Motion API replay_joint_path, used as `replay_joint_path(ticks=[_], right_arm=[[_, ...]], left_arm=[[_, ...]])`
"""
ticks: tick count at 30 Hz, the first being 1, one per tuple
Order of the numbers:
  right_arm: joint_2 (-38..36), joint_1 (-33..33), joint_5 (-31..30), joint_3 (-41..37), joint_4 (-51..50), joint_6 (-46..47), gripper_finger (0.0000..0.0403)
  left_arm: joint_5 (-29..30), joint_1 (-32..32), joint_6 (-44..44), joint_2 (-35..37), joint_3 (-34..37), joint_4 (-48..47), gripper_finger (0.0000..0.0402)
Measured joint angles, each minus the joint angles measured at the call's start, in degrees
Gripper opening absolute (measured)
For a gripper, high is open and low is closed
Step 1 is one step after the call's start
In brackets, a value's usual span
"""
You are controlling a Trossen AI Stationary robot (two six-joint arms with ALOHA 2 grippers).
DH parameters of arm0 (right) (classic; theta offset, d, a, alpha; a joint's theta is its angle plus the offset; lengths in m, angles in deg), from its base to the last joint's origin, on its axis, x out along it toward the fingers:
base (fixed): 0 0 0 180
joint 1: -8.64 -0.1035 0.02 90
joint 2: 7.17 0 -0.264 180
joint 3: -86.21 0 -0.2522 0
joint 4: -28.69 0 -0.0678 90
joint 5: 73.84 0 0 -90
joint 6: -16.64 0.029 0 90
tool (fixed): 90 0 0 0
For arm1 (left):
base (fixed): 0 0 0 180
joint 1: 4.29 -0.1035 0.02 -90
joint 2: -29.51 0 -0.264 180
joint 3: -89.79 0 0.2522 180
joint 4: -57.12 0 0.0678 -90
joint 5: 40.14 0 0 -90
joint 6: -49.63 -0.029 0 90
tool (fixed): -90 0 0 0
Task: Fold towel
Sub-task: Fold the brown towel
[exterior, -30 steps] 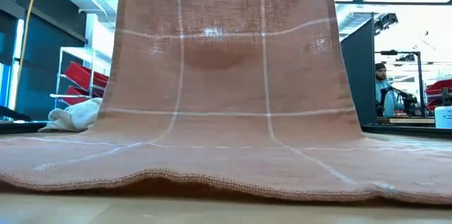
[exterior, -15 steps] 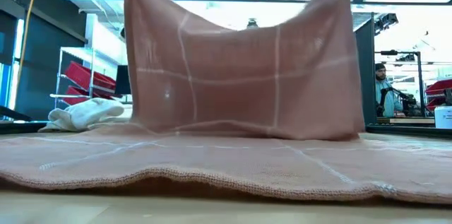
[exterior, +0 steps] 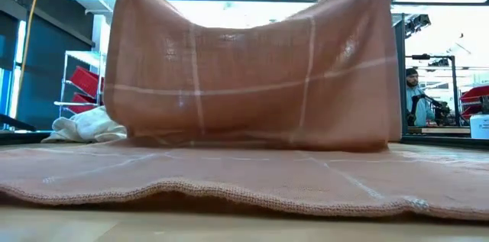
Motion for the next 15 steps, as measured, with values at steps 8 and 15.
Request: replay_joint_path(ticks=[8,15], right_arm=[[-3.1,5.6,-6.5,0.0,-0.1,-4.7,0.0010],[-6.5,6.2,-12.0,0.0,0.0,-9.6,0.0010]], left_arm=[[6.5,0.0,0.0,0.1,0.0,0.6,0.0014],[14.8,-0.2,-1.0,0.6,-0.5,0.8,0.0014]])
